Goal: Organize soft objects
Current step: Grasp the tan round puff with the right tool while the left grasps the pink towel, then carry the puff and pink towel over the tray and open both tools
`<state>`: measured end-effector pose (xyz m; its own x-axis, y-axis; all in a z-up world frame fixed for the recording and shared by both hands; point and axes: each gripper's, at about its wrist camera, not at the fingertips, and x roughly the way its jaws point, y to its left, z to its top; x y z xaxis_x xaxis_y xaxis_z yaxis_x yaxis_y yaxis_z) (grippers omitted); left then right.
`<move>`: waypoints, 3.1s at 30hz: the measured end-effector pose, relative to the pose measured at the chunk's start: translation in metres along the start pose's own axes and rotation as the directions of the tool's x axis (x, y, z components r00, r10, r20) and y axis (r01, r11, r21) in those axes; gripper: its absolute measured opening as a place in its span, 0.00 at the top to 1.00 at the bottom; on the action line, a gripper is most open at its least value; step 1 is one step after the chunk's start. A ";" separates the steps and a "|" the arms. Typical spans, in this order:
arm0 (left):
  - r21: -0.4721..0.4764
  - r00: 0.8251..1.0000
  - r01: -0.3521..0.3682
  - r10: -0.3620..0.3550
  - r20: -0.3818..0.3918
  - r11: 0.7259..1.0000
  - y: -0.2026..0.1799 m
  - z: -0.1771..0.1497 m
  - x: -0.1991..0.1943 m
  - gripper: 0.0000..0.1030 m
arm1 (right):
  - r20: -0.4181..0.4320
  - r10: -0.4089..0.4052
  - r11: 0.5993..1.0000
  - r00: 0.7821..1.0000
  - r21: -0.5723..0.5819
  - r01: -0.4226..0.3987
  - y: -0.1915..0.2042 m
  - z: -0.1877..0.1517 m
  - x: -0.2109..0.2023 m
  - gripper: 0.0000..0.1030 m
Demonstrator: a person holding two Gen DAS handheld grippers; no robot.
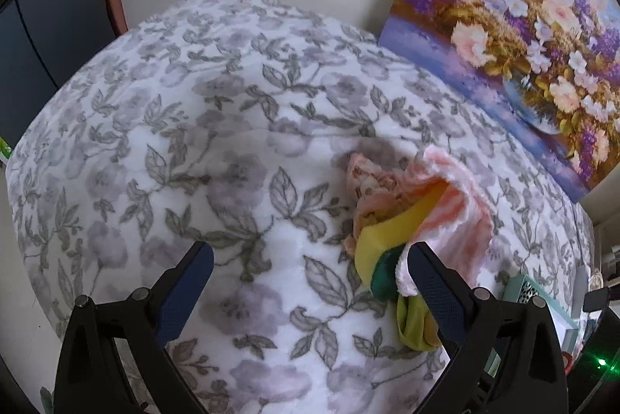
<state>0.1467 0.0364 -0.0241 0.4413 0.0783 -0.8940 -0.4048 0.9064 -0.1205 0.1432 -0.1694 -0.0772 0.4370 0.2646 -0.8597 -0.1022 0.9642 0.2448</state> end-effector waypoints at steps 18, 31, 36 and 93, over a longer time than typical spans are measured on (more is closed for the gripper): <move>0.049 0.996 0.092 -0.091 -0.025 0.995 -0.016 0.003 0.008 0.13 | -0.071 -0.060 0.996 0.996 -0.075 0.055 0.005 -0.006 0.032 0.35; 0.106 0.981 0.187 -0.190 0.026 0.977 -0.034 0.010 0.007 0.37 | -0.068 -0.054 0.997 0.996 -0.065 0.050 -0.001 -0.004 0.028 0.51; 0.131 0.969 0.233 -0.242 0.054 0.964 -0.042 0.012 0.007 0.53 | -0.056 -0.052 0.998 0.997 -0.042 0.050 -0.007 -0.001 0.023 0.52; 0.649 0.611 0.511 -0.769 0.186 0.563 -0.159 -0.078 -0.207 0.98 | 0.198 -0.293 0.910 0.935 0.358 0.209 -0.168 0.004 -0.163 0.52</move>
<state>0.0576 -0.1565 0.1471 0.7304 -0.5723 -0.3729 0.5174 0.8199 -0.2449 0.0928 -0.3749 0.0234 0.6159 -0.0384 -0.7869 0.3182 0.9259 0.2038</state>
